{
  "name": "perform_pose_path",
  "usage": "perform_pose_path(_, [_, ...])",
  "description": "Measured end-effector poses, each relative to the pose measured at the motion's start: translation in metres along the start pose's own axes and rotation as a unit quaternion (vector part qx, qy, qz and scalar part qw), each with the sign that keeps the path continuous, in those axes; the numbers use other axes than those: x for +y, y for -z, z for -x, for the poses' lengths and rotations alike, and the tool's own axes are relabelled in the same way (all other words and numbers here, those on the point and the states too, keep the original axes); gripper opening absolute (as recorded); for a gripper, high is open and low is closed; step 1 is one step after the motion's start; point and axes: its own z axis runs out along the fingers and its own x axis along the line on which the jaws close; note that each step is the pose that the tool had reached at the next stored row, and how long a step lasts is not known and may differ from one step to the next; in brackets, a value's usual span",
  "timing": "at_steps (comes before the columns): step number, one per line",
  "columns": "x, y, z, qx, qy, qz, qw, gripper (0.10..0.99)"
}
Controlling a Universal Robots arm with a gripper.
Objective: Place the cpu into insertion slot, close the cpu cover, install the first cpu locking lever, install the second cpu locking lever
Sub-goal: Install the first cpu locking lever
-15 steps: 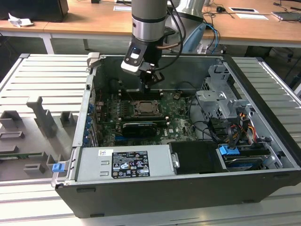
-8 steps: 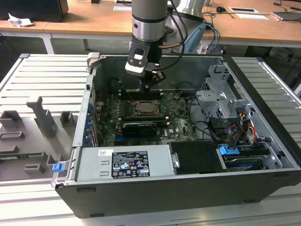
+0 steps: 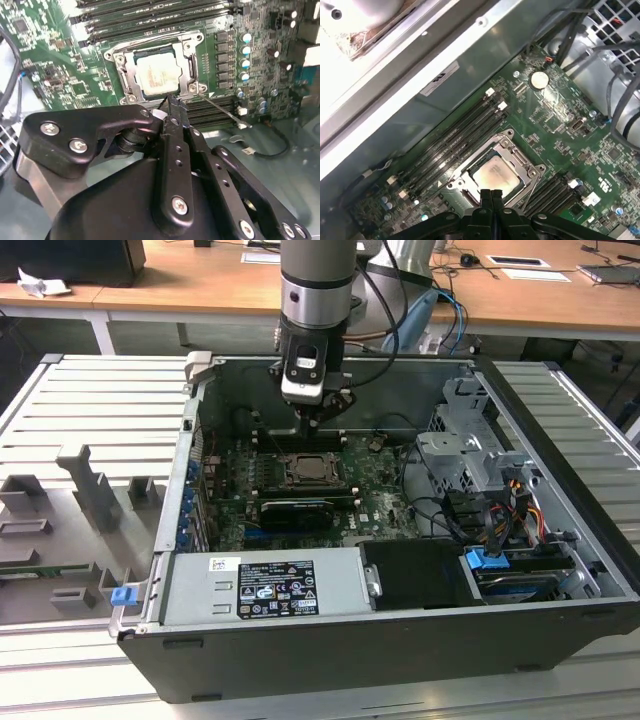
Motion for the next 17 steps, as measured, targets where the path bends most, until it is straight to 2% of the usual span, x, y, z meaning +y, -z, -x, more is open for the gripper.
perform_pose_path(2, [0.0, 0.0, 0.0, 0.0008, 0.018, -0.0004, 0.9998, 0.106])
perform_pose_path(3, [0.0, 0.0, 0.0, 0.0017, 0.038, -0.0008, 0.9993, 0.106])
perform_pose_path(5, [0.0, 0.0, 0.0, 0.0026, 0.058, -0.0012, 0.9983, 0.106])
perform_pose_path(7, [0.0, 0.0, 0.0, 0.004, 0.088, -0.0019, 0.9961, 0.106])
perform_pose_path(9, [0.0, 0.0, 0.0, 0.0048, 0.107, -0.0023, 0.9942, 0.106])
perform_pose_path(10, [0.0, -0.0001, 0.0, 0.0056, 0.125, -0.0027, 0.9922, 0.106])
perform_pose_path(12, [0.0, -0.0001, 0.0, 0.0065, 0.144, -0.0032, 0.9895, 0.106])
perform_pose_path(14, [0.0, -0.0001, 0.0, 0.0075, 0.165, -0.0036, 0.9862, 0.106])
perform_pose_path(16, [0.0, -0.0001, 0.0, 0.0084, 0.186, -0.0041, 0.9825, 0.106])
perform_pose_path(17, [0.0, -0.0001, 0.0, 0.0091, 0.201, -0.0044, 0.9795, 0.106])
